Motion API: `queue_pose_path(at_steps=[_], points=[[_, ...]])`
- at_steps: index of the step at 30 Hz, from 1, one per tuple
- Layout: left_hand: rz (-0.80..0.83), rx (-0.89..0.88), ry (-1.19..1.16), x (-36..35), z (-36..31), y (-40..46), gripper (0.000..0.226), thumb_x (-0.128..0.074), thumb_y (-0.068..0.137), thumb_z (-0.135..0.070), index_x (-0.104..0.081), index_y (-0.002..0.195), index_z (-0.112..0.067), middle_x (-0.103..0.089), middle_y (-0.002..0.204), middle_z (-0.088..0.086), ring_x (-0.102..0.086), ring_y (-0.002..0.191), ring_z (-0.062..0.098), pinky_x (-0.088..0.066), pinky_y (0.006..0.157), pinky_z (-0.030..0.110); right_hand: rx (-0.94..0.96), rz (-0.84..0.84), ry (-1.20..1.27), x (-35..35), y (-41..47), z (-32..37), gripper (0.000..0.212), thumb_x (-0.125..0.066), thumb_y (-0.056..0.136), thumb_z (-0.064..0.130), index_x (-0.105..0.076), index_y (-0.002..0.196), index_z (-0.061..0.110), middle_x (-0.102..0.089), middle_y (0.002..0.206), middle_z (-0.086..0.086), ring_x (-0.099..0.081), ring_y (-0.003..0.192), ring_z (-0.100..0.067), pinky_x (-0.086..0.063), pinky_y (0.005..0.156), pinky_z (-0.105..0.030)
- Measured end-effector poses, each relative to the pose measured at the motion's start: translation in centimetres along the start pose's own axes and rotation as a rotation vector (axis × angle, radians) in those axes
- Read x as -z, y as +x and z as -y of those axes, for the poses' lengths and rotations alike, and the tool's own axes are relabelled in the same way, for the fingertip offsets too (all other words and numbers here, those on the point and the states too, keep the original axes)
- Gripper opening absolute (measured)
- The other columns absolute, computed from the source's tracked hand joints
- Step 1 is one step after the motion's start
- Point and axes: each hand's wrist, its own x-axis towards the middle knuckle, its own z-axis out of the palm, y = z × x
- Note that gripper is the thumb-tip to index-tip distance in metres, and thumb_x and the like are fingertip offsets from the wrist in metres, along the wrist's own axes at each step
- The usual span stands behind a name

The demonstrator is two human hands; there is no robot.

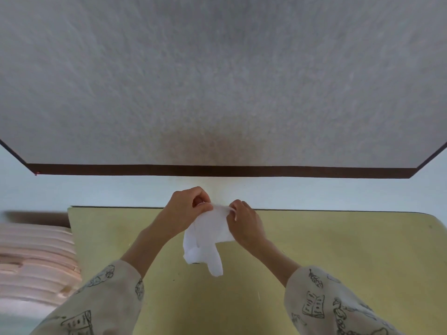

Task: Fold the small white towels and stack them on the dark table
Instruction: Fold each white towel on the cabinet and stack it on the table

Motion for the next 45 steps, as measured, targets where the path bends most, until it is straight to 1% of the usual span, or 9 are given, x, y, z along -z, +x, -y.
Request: queue_pose_path(at_steps=[8, 13, 16, 20, 26, 34, 38, 41, 45], points=[[0.098, 0.129, 0.296, -1.0, 7.4, 1.3, 0.019, -0.049, 0.091, -0.011, -0.065, 0.101, -0.007, -0.051, 0.091, 0.0, -0.053, 0.086, 0.014, -0.035, 0.073, 0.018, 0.076, 0.008, -0.301, 2.4, 3.0, -1.9, 0.027, -0.039, 0.098, 0.027, -0.06, 0.104, 0.01, -0.063, 0.101, -0.001, -0.057, 0.091, -0.019, -0.041, 0.074, -0.026], [-0.028, 0.115, 0.403, -0.1, 8.4, 3.9, 0.023, -0.049, 0.093, -0.024, -0.066, 0.099, -0.01, -0.057, 0.095, 0.002, -0.053, 0.088, 0.016, -0.044, 0.079, 0.03, 0.055, -0.037, -0.402, 4.6, 5.9, -2.1, 0.027, -0.043, 0.096, 0.028, -0.061, 0.095, 0.009, -0.063, 0.097, -0.004, -0.058, 0.091, -0.022, -0.038, 0.07, -0.026], [-0.161, 0.037, 0.364, 0.8, 7.1, 5.2, 0.026, -0.053, 0.092, -0.032, -0.063, 0.094, -0.008, -0.058, 0.093, 0.003, -0.049, 0.085, 0.014, -0.041, 0.078, 0.029, 0.071, -0.124, -0.282, 6.3, 7.3, -1.7, 0.022, -0.048, 0.094, 0.019, -0.065, 0.1, 0.006, -0.063, 0.101, -0.007, -0.057, 0.094, -0.025, -0.041, 0.077, -0.029], [-0.234, -0.051, 0.215, 1.2, 7.1, 4.7, 0.015, -0.053, 0.092, -0.015, -0.063, 0.096, -0.004, -0.061, 0.094, 0.006, -0.053, 0.09, 0.023, -0.043, 0.082, 0.035, 0.117, -0.225, -0.158, 7.1, 6.6, -2.9, 0.02, -0.051, 0.09, 0.007, -0.069, 0.1, 0.006, -0.062, 0.101, -0.01, -0.056, 0.095, -0.025, -0.044, 0.086, -0.037], [-0.035, -0.031, 0.18, -3.7, 10.7, -1.1, 0.013, -0.059, 0.087, -0.01, -0.07, 0.095, -0.01, -0.064, 0.093, 0.001, -0.052, 0.094, 0.019, -0.039, 0.085, 0.029, 0.12, -0.034, -0.265, 2.6, 0.7, -8.4, 0.022, -0.052, 0.093, 0.015, -0.069, 0.106, 0.017, -0.062, 0.106, 0.0, -0.054, 0.104, -0.018, -0.035, 0.091, -0.029], [0.335, 0.331, 0.059, -12.6, 15.6, -7.3, 0.015, -0.062, 0.086, -0.016, -0.07, 0.096, -0.009, -0.068, 0.095, 0.005, -0.057, 0.087, 0.016, -0.033, 0.07, 0.023, -0.22, 0.385, -0.259, -4.3, -6.3, -15.0, 0.023, -0.053, 0.093, 0.025, -0.068, 0.107, 0.017, -0.064, 0.11, 0.0, -0.057, 0.104, -0.018, -0.037, 0.083, -0.025], [0.255, 0.474, -0.066, -13.9, 16.5, -6.9, 0.009, -0.066, 0.084, -0.016, -0.07, 0.088, -0.01, -0.065, 0.081, -0.001, -0.057, 0.078, 0.014, -0.035, 0.062, 0.022, -0.438, 0.336, 0.008, -5.6, -5.1, -17.1, 0.02, -0.061, 0.088, 0.023, -0.07, 0.1, 0.01, -0.068, 0.104, -0.002, -0.06, 0.098, -0.016, -0.037, 0.074, -0.022], [0.205, 0.55, -0.178, -14.7, 17.2, -5.1, 0.006, -0.066, 0.084, -0.018, -0.069, 0.085, -0.012, -0.061, 0.072, -0.007, -0.054, 0.068, 0.006, -0.036, 0.058, 0.011, -0.578, 0.254, 0.201, -6.7, -2.9, -18.5, 0.02, -0.065, 0.085, 0.021, -0.07, 0.099, 0.006, -0.065, 0.094, -0.001, -0.057, 0.091, -0.015, -0.041, 0.077, -0.026], [0.178, 0.634, -0.288, -16.0, 18.7, -2.6, 0.011, -0.065, 0.085, -0.02, -0.069, 0.092, -0.013, -0.063, 0.079, 0.0, -0.054, 0.069, 0.011, -0.041, 0.067, 0.022, -0.678, 0.181, 0.326, -8.8, -0.3, -20.0, 0.017, -0.061, 0.087, 0.014, -0.068, 0.1, 0.006, -0.061, 0.081, 0.005, -0.056, 0.084, -0.017, -0.046, 0.08, -0.033]])
